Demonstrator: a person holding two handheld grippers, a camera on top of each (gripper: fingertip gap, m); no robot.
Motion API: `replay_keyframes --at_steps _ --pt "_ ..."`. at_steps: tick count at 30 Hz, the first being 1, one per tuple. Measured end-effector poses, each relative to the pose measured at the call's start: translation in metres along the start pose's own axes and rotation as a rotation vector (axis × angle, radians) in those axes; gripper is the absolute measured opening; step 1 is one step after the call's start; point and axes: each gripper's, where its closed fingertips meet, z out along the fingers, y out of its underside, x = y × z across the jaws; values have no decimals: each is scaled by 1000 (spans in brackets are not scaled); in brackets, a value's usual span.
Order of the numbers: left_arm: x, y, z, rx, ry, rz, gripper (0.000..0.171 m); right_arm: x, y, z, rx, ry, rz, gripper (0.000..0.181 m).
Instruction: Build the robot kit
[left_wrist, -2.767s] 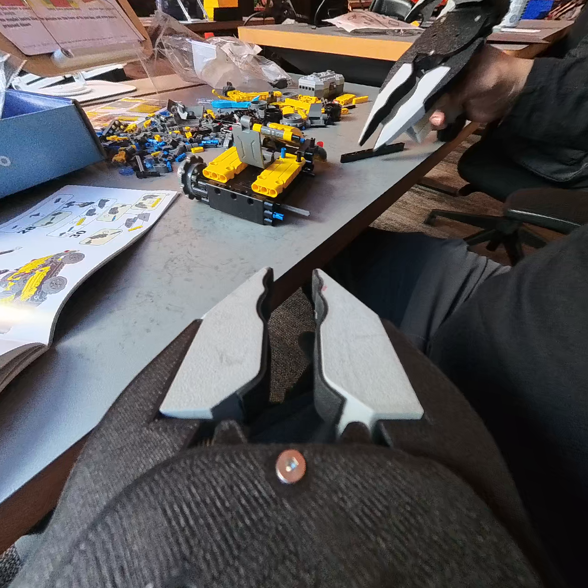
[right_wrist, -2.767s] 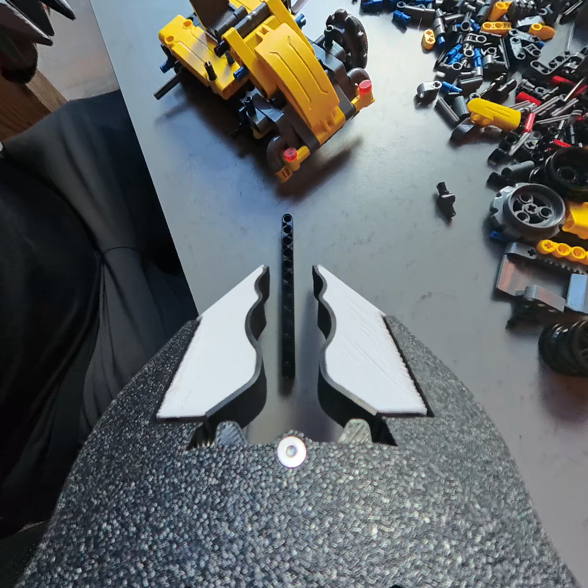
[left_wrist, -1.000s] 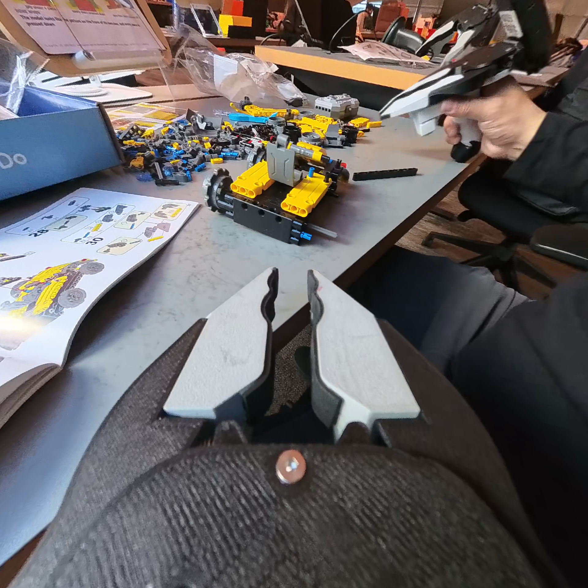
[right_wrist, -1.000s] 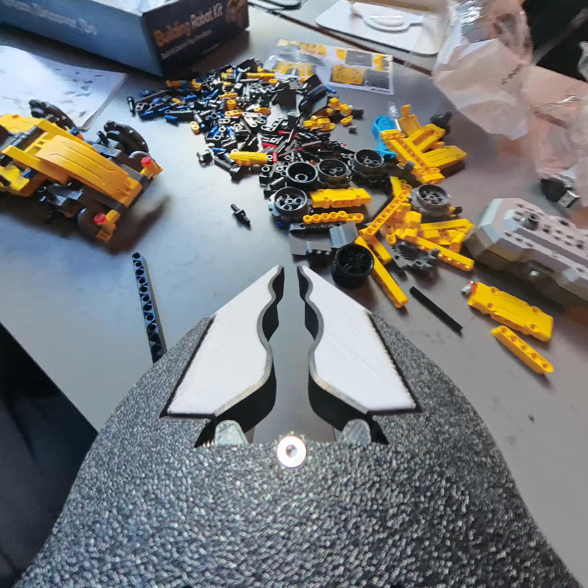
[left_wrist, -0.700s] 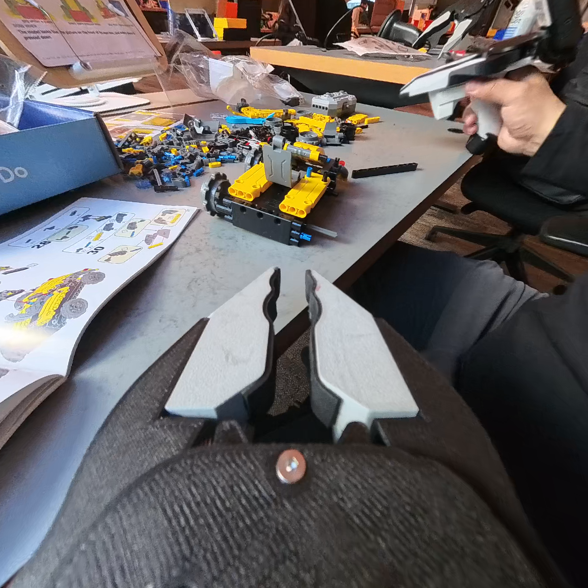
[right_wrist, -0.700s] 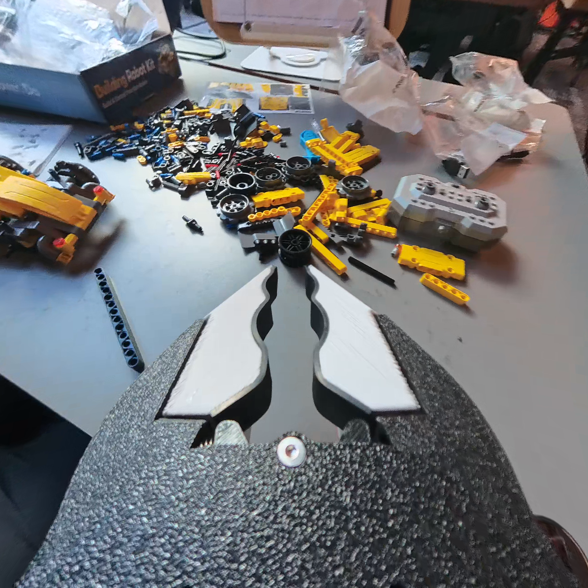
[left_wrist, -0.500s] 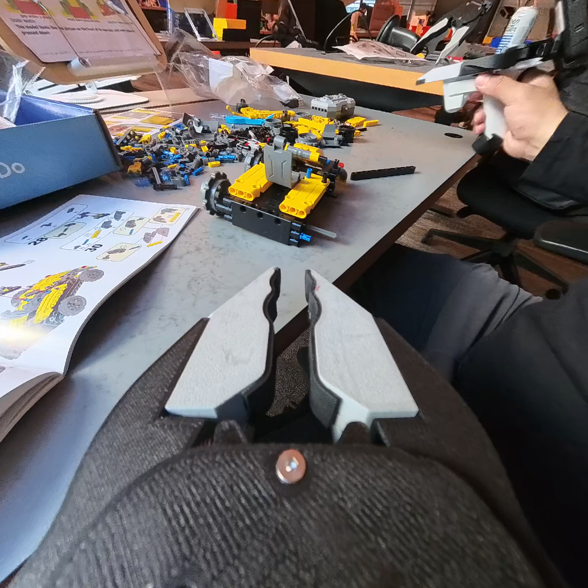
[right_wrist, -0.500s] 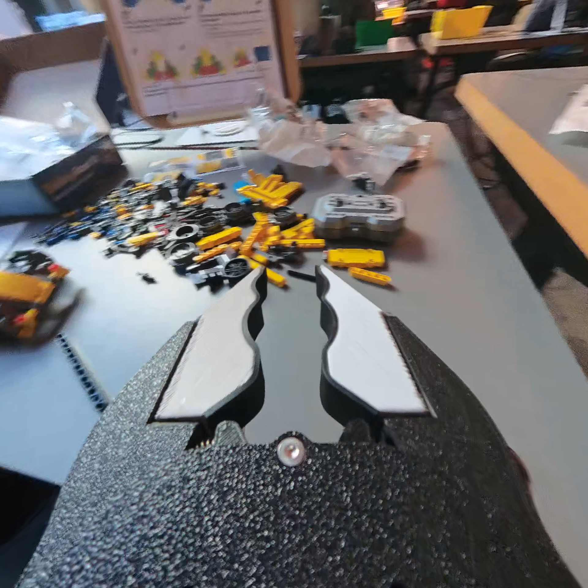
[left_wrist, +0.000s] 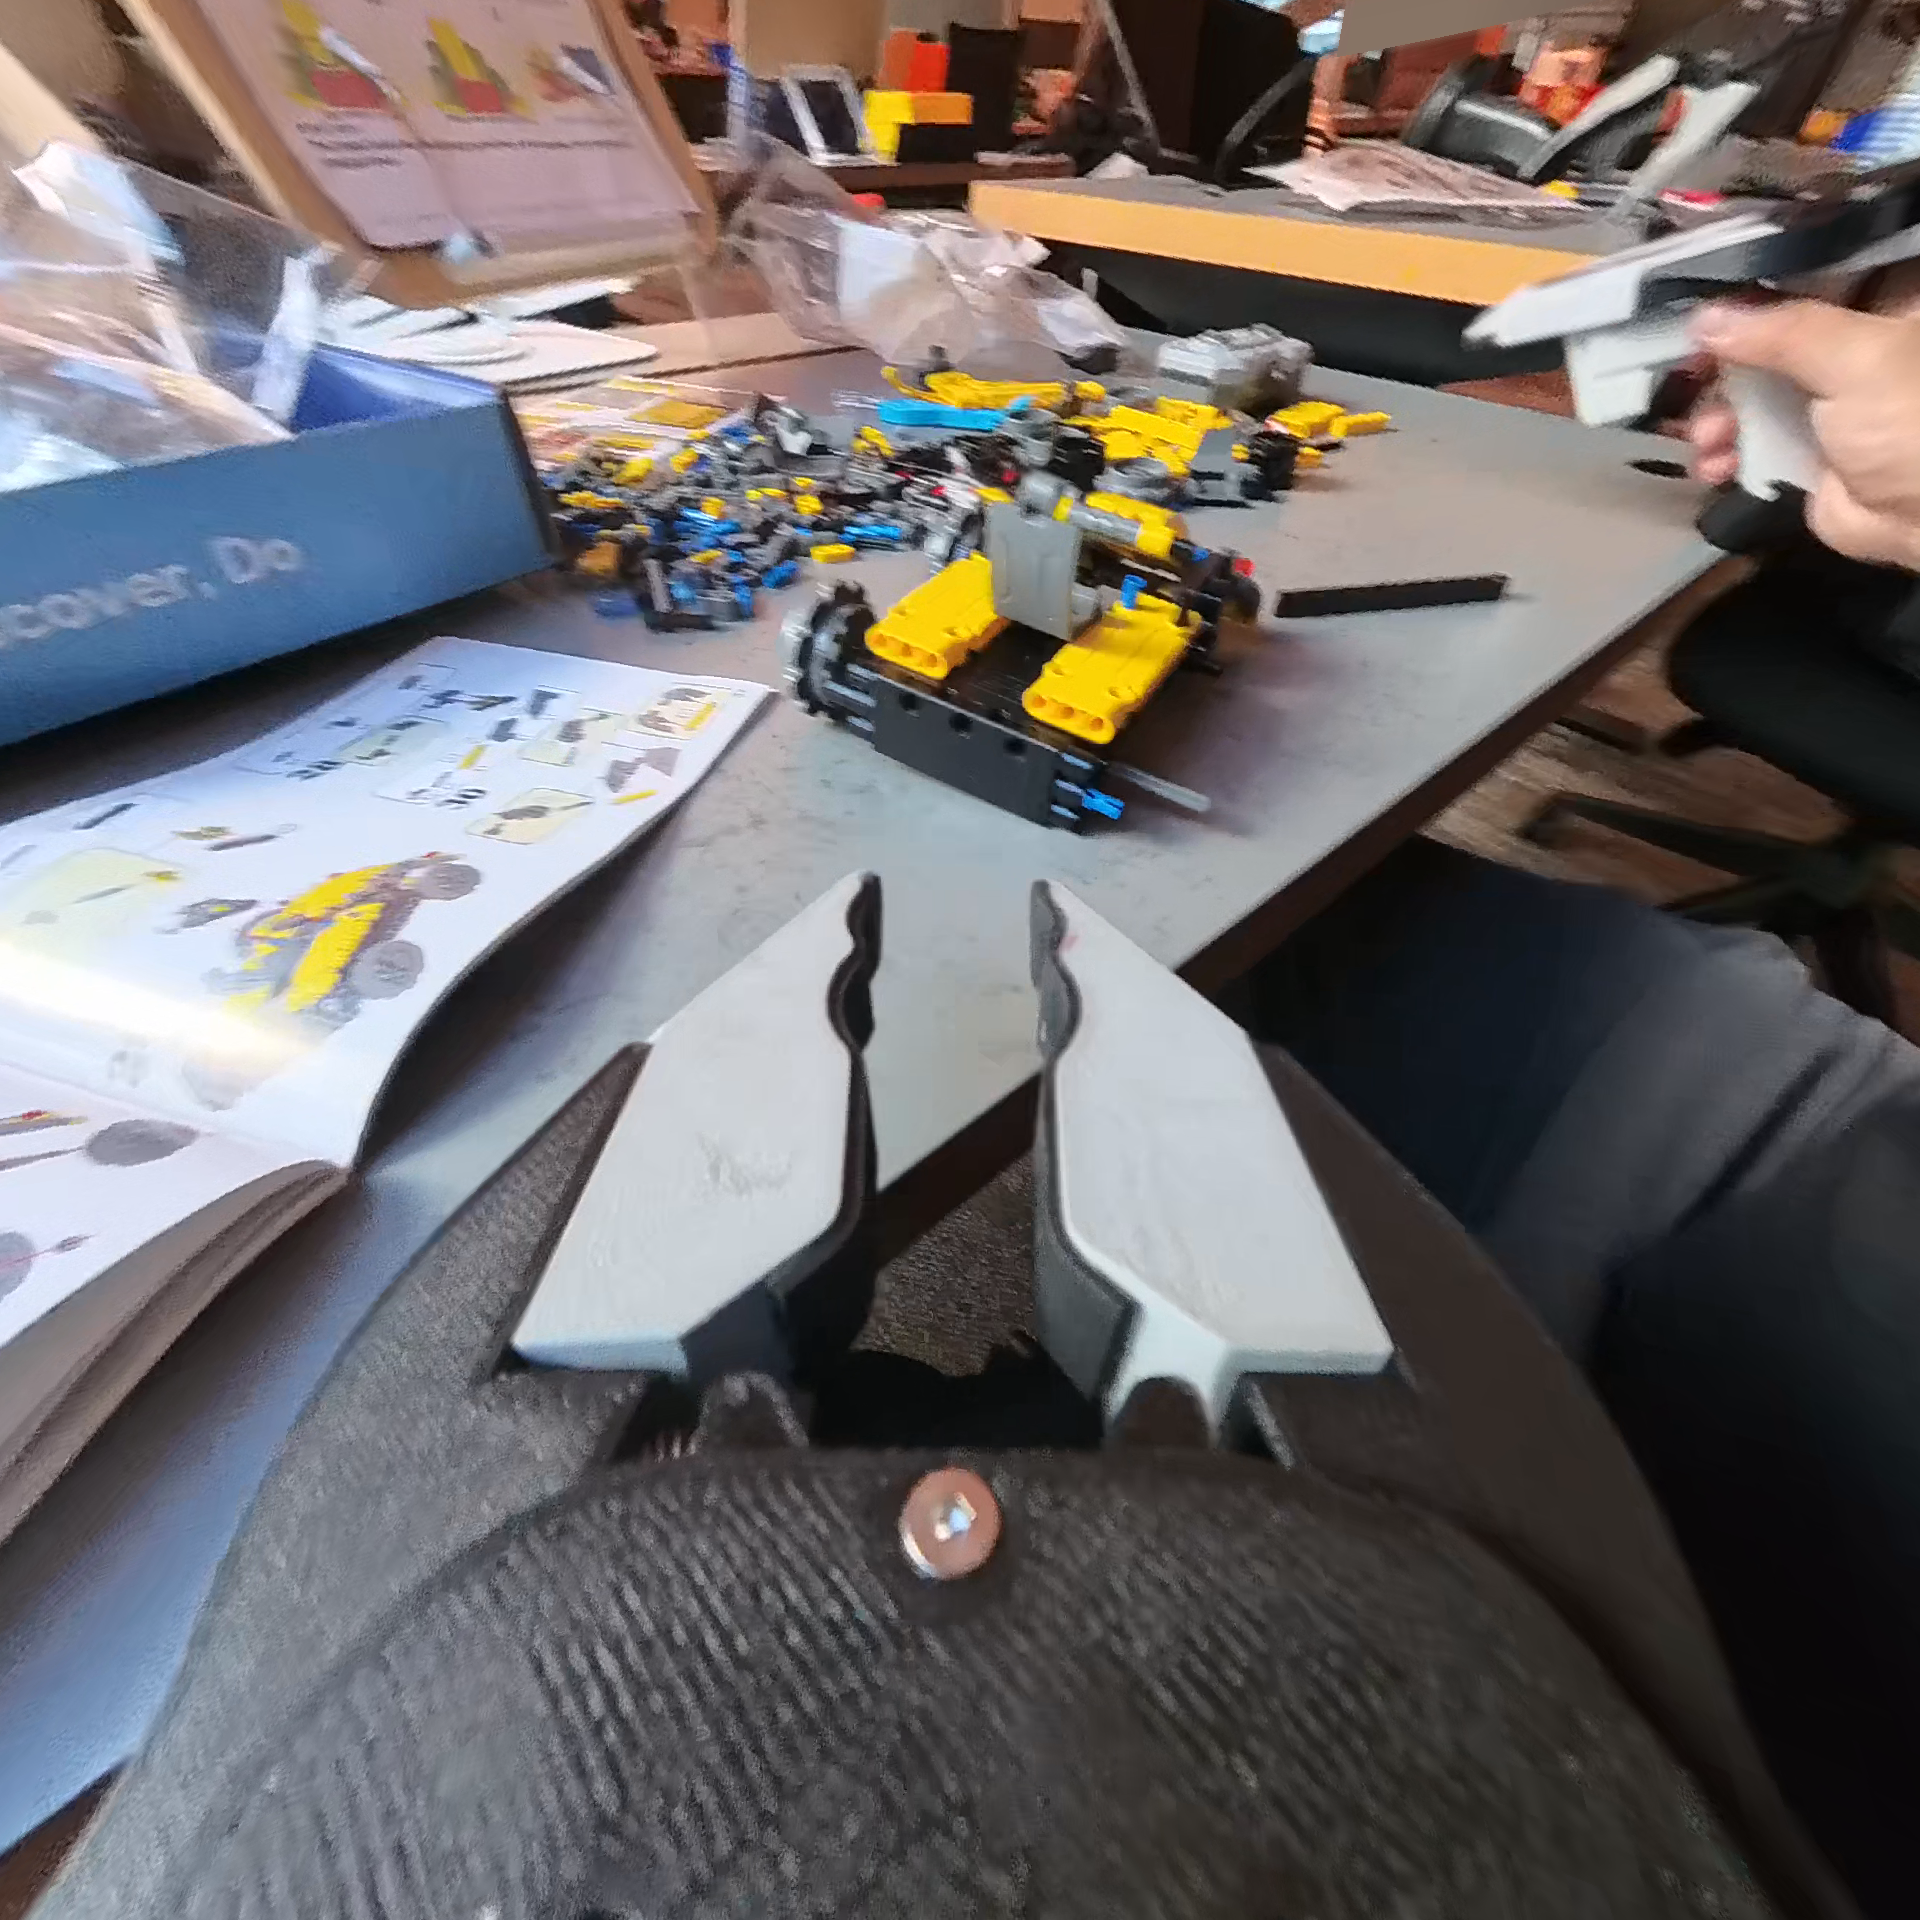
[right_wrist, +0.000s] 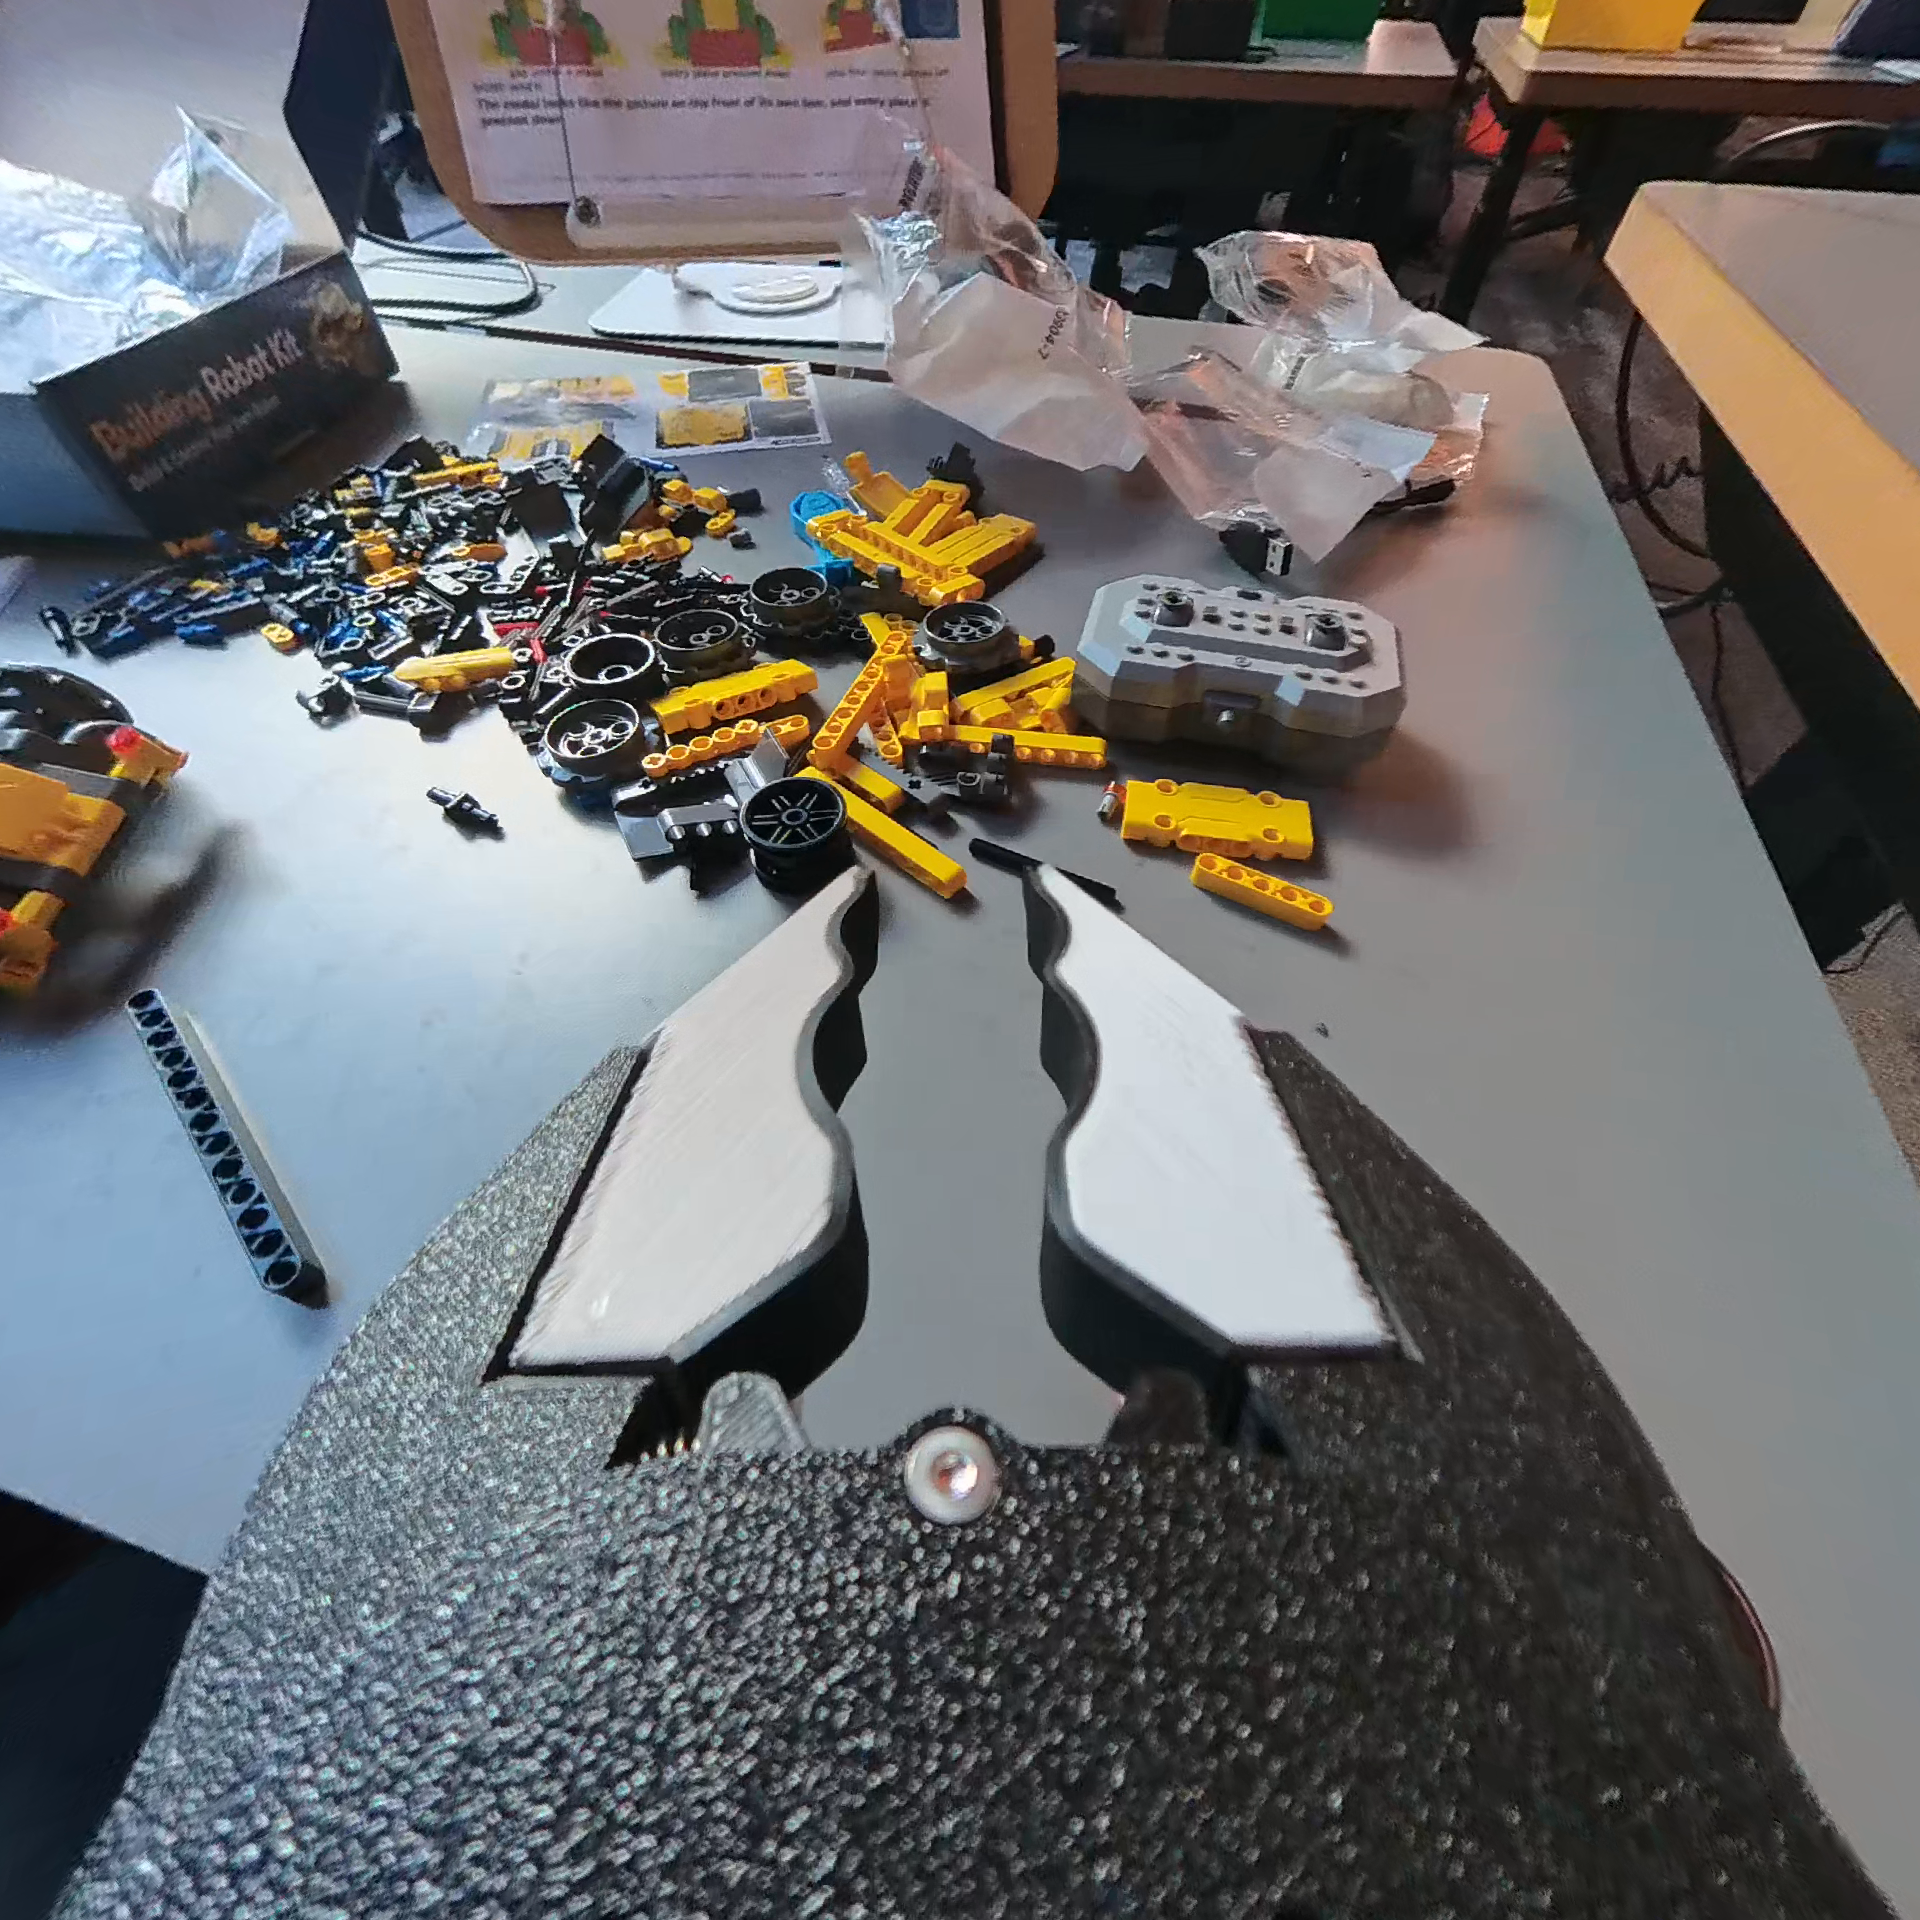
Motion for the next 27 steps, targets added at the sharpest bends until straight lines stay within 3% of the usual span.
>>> replay_keyframes --at_steps 2,7,13,17,20,23,25,27 --pt "-8 -10 0 5 -57 4 32 -3 2 4 -22 -26 0 28" --pt "-25 -61 18 38 -113 98 31 -19 -6 22 -43 -127 -18 29" --pt "-61 -106 79 -32 -104 56 39 -56 -27 63 -12 -251 -72 33" --pt "-88 -126 126 -44 -125 86 42 -98 -52 85 39 -383 -173 40" --pt "-92 -111 159 -180 -56 109 32 -146 -68 96 35 -563 -280 43" --pt "-98 -75 175 -437 10 149 18 -196 -65 100 -52 -793 -450 43" --pt "-104 -57 172 -572 32 170 18 -218 -55 101 -125 -933 -582 24" --pt "-115 -50 170 -624 7 172 21 -216 -64 132 -115 -824 -660 34"
